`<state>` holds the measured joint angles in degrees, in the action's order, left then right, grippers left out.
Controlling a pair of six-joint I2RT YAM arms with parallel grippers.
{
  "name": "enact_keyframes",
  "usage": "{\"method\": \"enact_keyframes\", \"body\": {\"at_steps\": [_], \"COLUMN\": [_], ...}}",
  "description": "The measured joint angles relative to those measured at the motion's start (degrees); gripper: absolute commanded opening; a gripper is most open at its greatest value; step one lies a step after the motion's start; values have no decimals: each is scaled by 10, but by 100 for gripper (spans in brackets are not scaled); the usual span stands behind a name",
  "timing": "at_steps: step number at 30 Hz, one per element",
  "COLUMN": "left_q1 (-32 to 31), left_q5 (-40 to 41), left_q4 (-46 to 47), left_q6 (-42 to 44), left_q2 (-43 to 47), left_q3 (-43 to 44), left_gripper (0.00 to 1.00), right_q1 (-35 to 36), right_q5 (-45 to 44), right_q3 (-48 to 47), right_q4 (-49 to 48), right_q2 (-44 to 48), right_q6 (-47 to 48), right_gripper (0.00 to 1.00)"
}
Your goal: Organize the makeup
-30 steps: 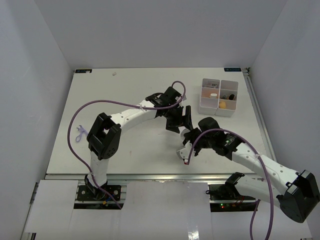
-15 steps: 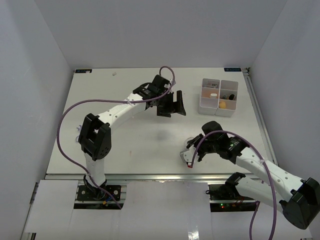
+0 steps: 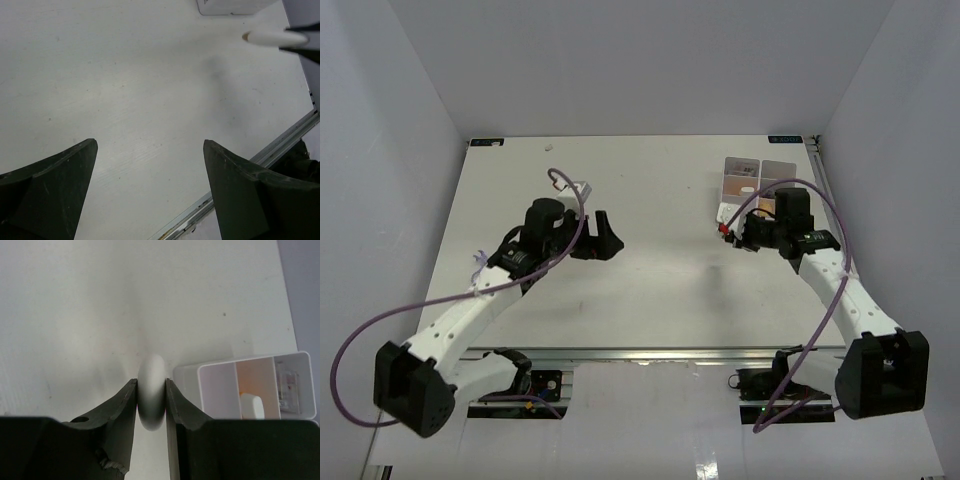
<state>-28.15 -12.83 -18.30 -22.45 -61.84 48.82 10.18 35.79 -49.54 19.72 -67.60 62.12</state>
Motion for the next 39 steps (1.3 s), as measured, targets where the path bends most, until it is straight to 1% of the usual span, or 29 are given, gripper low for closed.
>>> {"method": "enact_keyframes", "body": {"at_steps": [2, 5, 9, 14, 18, 23, 32, 39], "left_q1": [-1, -1, -1, -1, -1, -1, -1, -1], "left_q5": [4, 18, 32, 40, 43, 45, 45, 45], "left_q4": [10, 24, 34, 38, 38, 38, 38, 38], "left_q6": [24, 48, 63, 69, 70, 70, 70, 70], "left_q2": [59, 110, 153, 179, 178, 177, 172, 169], "left_q3": [-31, -54, -79, -87, -87, -87, -87, -87], "left_gripper": [98, 98, 98, 98, 98, 98, 98, 98], "right_q1": [-17, -28, -44, -73, -98, -117, -117, -117], "right_q5": [13, 22, 28, 29, 32, 37, 45, 43], "right_q3": [-17, -31, -61, -103, -120, -121, -121, -121], "right_q4": [-45, -106, -175, -232, -266, -287, -303, -306], "right_q2": [-25, -45, -77, -122, -153, -177, -212, -227], "right_q6": [-52, -125, -195, -243, -272, -294, -315, -317], "right_gripper": [8, 8, 8, 8, 8, 8, 8, 10]}}
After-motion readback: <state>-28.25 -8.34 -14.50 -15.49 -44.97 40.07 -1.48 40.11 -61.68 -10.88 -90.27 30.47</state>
